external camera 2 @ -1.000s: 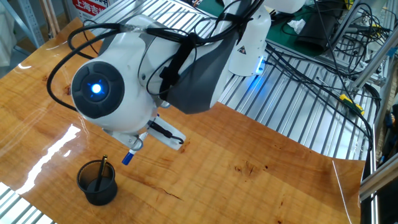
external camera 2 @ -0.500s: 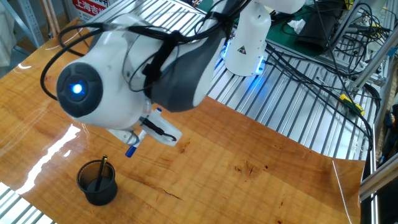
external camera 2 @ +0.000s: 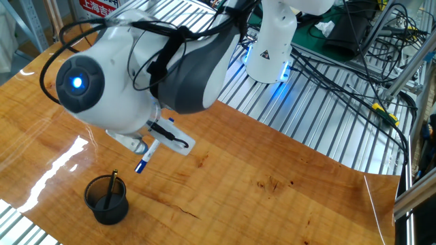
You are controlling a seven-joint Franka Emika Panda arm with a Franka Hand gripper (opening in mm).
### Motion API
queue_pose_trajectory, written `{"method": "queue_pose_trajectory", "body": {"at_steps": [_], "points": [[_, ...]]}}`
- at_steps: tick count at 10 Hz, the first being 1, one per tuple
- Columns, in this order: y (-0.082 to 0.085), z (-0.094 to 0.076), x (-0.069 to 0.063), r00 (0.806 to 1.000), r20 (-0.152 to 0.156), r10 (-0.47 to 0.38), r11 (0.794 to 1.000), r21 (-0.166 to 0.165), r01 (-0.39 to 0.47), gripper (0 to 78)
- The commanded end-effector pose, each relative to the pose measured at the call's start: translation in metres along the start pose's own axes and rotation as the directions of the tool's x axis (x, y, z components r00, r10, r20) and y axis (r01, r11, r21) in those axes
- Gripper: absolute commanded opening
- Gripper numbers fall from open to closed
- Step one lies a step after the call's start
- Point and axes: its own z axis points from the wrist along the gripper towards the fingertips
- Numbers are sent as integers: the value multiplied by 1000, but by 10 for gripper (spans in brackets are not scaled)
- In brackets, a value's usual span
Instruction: Put the pen into the pen holder
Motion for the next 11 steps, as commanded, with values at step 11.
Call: {"method": "queue_pose_trajectory", "body": {"at_steps": [11], "points": [[-16, -23, -22, 998, 69, -10, 1000, -2, 10, 11]]}}
